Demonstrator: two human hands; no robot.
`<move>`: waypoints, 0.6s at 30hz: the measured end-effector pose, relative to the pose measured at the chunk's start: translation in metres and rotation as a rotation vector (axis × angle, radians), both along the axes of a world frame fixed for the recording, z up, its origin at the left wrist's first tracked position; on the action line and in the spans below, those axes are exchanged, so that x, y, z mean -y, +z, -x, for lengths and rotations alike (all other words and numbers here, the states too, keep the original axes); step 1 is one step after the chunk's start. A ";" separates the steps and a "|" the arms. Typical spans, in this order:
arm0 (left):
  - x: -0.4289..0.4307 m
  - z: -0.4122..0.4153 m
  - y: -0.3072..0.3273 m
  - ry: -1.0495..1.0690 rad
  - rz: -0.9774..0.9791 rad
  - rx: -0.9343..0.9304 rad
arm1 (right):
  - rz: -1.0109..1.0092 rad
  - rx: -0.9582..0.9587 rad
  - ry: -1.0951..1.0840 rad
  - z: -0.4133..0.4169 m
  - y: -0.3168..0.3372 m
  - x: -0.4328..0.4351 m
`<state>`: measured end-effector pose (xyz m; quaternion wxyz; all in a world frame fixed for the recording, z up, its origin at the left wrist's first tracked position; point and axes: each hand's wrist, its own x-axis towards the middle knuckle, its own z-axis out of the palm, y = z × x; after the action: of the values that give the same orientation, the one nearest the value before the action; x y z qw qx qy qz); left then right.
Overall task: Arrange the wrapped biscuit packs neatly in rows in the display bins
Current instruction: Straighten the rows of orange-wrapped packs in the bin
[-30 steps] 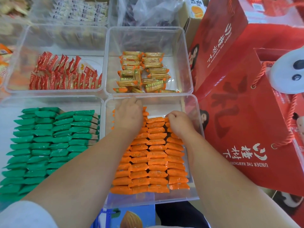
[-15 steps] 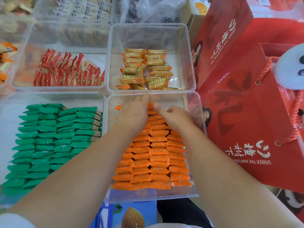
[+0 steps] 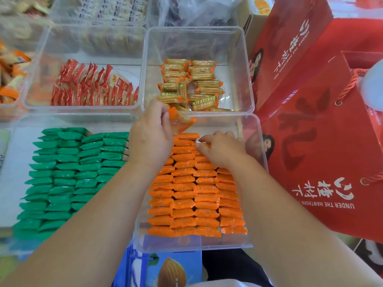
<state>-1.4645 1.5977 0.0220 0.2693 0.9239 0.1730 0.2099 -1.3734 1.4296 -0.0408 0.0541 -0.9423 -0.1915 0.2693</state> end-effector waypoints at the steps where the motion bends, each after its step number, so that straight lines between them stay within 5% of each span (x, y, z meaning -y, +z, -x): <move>1: -0.001 0.003 0.000 0.001 -0.002 -0.004 | -0.034 0.021 -0.013 0.001 0.001 -0.001; 5: -0.003 0.010 -0.004 0.011 0.030 -0.028 | -0.170 0.130 -0.021 0.004 0.004 -0.010; 11: -0.005 0.009 -0.004 -0.009 0.033 -0.007 | -0.312 0.042 -0.163 0.000 0.004 -0.012; 18: 0.003 -0.014 -0.015 -0.146 -0.014 -0.032 | -0.223 0.190 -0.230 -0.002 -0.009 0.012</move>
<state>-1.4501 1.5949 0.0071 0.2745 0.9392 0.1077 0.1761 -1.3718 1.4178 -0.0494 0.1704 -0.9673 -0.1154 0.1480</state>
